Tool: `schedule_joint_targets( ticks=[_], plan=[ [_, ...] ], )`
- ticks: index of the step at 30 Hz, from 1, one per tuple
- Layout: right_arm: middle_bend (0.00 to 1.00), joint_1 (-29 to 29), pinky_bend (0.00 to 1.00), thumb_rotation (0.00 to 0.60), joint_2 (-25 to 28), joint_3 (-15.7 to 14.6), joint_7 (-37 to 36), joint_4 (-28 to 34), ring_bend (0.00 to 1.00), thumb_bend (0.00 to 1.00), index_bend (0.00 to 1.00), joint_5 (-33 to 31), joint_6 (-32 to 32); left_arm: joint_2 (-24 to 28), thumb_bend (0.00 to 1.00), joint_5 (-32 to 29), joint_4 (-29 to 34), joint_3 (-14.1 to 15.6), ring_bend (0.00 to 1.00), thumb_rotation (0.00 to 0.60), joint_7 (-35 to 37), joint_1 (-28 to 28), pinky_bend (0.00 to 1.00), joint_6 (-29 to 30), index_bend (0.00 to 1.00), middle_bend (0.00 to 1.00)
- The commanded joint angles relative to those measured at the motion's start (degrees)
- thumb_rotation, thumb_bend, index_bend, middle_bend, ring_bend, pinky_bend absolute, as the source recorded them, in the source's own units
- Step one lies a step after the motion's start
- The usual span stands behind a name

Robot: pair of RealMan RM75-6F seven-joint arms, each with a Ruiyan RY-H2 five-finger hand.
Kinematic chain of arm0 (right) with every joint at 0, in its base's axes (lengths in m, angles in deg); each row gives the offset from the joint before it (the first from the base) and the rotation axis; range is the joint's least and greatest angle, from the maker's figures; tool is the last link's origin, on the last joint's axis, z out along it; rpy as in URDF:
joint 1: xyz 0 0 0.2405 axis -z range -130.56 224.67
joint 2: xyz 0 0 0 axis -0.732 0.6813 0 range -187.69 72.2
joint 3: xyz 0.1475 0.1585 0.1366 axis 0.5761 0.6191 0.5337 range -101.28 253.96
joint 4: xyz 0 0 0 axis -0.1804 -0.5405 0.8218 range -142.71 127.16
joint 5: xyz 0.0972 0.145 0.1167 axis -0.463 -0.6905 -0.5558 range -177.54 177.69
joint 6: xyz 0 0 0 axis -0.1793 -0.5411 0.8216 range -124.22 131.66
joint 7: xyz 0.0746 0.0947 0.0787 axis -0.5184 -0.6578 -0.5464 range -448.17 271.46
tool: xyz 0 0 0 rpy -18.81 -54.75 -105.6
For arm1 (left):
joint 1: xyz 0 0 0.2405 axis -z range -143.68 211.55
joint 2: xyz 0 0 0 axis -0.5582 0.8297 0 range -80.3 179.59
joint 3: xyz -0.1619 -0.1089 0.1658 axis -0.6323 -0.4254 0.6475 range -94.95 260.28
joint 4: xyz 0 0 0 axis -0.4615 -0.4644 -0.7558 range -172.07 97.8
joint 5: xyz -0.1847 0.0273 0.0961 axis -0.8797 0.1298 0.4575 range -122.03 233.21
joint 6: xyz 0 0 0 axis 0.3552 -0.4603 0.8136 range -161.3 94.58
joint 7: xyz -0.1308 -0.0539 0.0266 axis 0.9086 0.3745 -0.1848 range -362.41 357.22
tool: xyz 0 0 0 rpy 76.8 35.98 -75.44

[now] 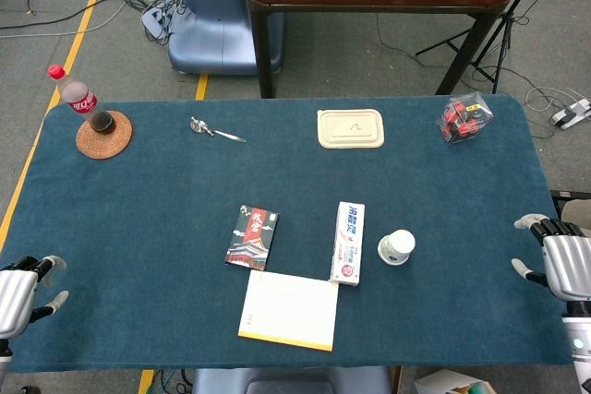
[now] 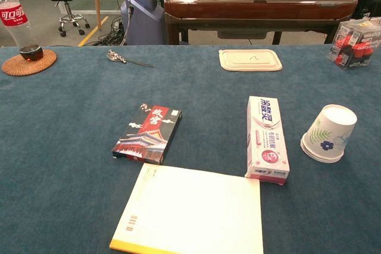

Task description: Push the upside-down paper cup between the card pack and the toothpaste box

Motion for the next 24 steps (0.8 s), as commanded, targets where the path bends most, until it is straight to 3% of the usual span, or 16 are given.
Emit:
schedule_joint_targets(
  ticks=[1,10,14,21,24],
  plan=[
    [0.32,-0.36,0.35,0.6,-0.15,-0.17,0.37,0.16,0.31,0.03,0.36,0.24,0.37,0.04,0.21,-0.1,0.07,-0.17,0.44,0.6,-0.19,-0.14,0.6,0.37,0.45,0.6],
    [0.28,-1.98,0.35,0.6,-2.3,-1.34,2.0,0.4,0.28,0.01,0.34,3.11,1.15,0.33,0.21,-0.59,0.37,-0.21,0.44,0.6,-0.03,-0.61,0.6,0.72,0.45,0.59],
    [0.2,-3.1,0.32,0.6,-4.58,-1.76,3.86,-0.08,0.19,0.0,0.25,5.08,1.13,0.63,0.21,-0.74,0.88,-0.19,0.44,0.6,-0.32,-0.73,0.6,0.7,0.45,0.59],
    [0.04,-6.16,0.17,0.6,-8.01,-2.23,9.49,0.14,0.03,0.0,0.04,6.92,4.1,1.11,0.21,-0.79,1.43,-0.02,0.44,0.6,-0.5,-0.78,0.6,0.4,0.45,0.59],
    [0.0,-7.74,0.11,0.6,-9.46,-2.13,11.47,0.08,0.0,0.0,0.0,7.08,5.93,1.36,0.21,-0.99,1.54,-0.02,0.44,0.6,-0.34,-0.94,0.6,0.46,0.45,0.59]
  ],
)
